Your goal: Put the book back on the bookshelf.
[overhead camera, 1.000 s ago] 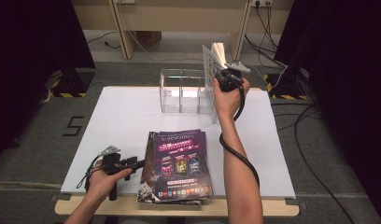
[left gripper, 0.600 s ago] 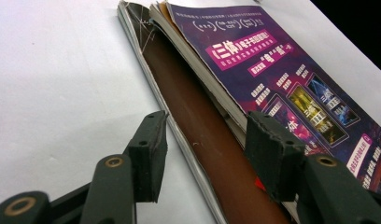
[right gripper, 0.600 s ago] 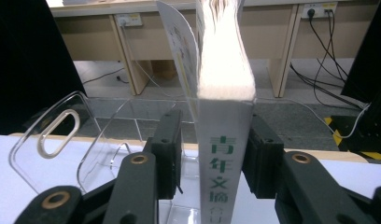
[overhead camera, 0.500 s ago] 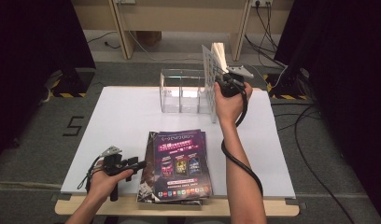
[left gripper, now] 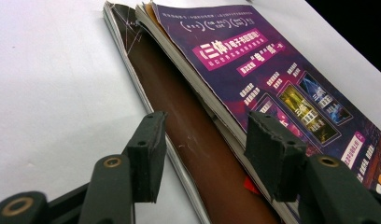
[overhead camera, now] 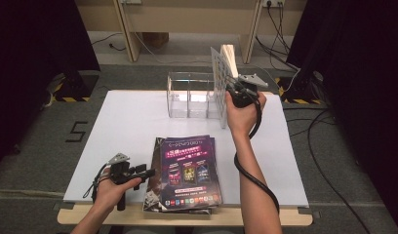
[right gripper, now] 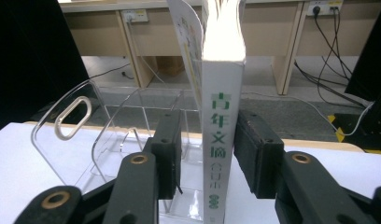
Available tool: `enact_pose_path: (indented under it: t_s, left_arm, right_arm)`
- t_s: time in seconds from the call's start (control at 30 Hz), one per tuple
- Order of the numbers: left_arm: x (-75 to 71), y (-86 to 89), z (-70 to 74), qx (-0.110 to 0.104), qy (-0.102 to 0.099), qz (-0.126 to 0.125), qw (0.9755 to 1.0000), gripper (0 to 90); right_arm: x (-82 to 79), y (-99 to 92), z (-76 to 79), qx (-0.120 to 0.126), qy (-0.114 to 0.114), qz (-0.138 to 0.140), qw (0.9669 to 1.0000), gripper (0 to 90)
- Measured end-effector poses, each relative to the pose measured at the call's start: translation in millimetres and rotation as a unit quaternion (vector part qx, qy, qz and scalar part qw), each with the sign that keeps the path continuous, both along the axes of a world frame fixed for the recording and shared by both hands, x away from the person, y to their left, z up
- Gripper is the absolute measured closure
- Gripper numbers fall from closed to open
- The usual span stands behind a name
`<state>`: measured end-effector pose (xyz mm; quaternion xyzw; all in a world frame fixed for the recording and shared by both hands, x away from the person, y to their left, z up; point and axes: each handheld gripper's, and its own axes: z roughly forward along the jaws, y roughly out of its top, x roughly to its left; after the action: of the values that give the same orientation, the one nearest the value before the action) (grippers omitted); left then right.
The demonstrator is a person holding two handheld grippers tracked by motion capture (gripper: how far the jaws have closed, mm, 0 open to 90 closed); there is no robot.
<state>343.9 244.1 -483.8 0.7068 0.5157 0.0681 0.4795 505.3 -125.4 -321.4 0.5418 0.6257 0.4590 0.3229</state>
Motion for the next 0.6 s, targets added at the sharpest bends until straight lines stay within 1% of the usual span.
enact_pose_path:
  t_s: [0.3, 0.6]
  left_arm:
    - [0.2, -1.9, -1.1, 0.001, 0.001, -0.003, 1.0, 47.5]
    - [0.1, -5.9, -0.3, -0.003, 0.001, -0.006, 1.0, 47.8]
  right_arm:
    - [-5.9, -2.8, -2.5, -0.004, 0.003, 0.002, 1.0, 62.2]
    - [-18.9, -10.3, -6.6, -0.002, 0.008, 0.003, 1.0, 62.2]
